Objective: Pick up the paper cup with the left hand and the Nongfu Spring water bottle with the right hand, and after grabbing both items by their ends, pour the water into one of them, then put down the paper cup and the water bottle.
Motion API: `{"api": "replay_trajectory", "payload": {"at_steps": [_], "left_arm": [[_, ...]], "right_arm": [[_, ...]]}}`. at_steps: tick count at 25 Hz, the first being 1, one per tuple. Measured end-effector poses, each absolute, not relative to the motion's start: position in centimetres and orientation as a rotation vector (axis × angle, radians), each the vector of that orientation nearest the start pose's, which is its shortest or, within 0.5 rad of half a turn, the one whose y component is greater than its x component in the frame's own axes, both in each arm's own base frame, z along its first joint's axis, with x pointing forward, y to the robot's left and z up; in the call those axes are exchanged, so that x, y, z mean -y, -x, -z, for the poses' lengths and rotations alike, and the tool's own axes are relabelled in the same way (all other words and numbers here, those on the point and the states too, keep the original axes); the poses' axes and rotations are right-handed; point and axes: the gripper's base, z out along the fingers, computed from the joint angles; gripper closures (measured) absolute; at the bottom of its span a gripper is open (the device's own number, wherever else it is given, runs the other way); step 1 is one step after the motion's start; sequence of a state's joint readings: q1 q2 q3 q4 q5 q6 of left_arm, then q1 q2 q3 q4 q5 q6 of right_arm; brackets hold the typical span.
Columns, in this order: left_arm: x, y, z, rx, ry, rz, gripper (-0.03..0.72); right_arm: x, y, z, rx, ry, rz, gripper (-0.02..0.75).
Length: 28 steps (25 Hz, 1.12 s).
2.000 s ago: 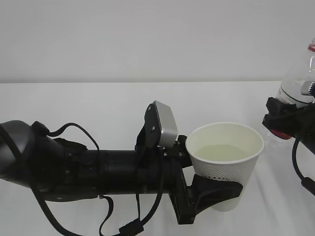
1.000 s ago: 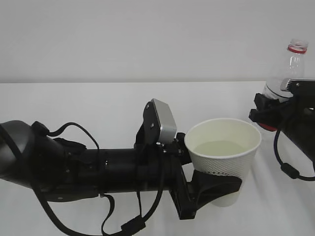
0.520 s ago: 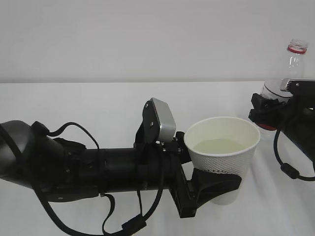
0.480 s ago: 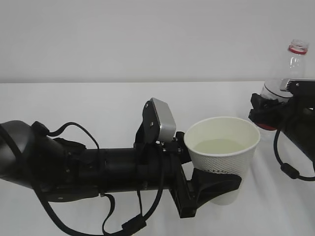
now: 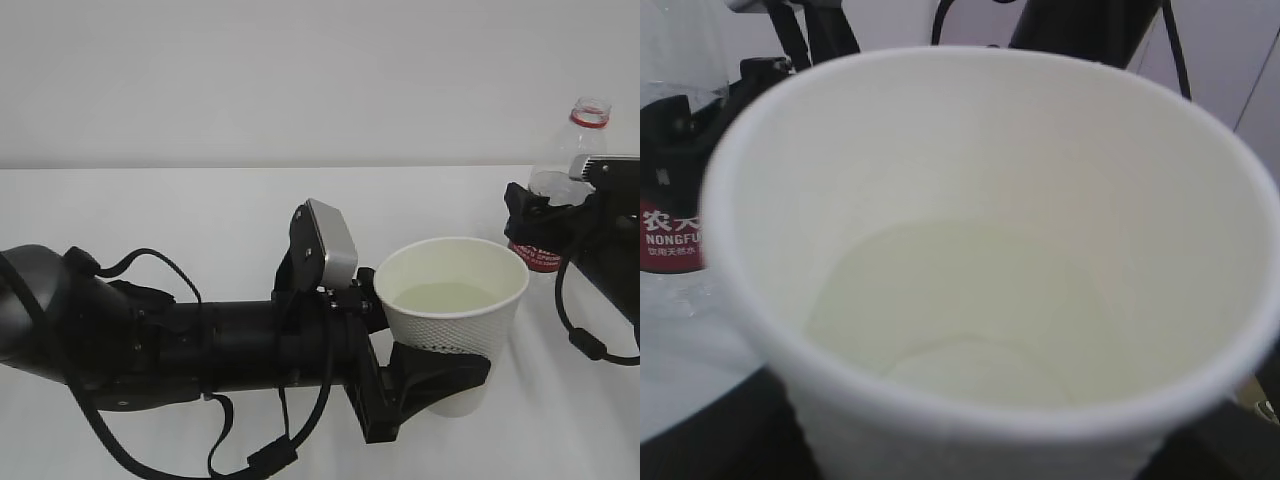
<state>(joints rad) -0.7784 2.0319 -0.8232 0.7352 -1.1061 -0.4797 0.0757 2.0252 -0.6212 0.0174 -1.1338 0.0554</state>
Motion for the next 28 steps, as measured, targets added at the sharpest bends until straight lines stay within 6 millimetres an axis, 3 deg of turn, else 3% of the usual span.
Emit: {"api": "replay_trajectory", "payload": {"at_steps": [22, 28], "left_arm": [[29.2, -21.9, -13.2, -1.493, -1.071, 1.178, 0.145], [29.2, -21.9, -13.2, -1.493, -1.071, 1.178, 0.145]], "right_arm": [[-2.7, -32.9, -10.5, -1.759, 0.045, -0.108, 0.107], [-2.6, -32.1, -10.6, -1.772, 0.045, -0.108, 0.107]]}}
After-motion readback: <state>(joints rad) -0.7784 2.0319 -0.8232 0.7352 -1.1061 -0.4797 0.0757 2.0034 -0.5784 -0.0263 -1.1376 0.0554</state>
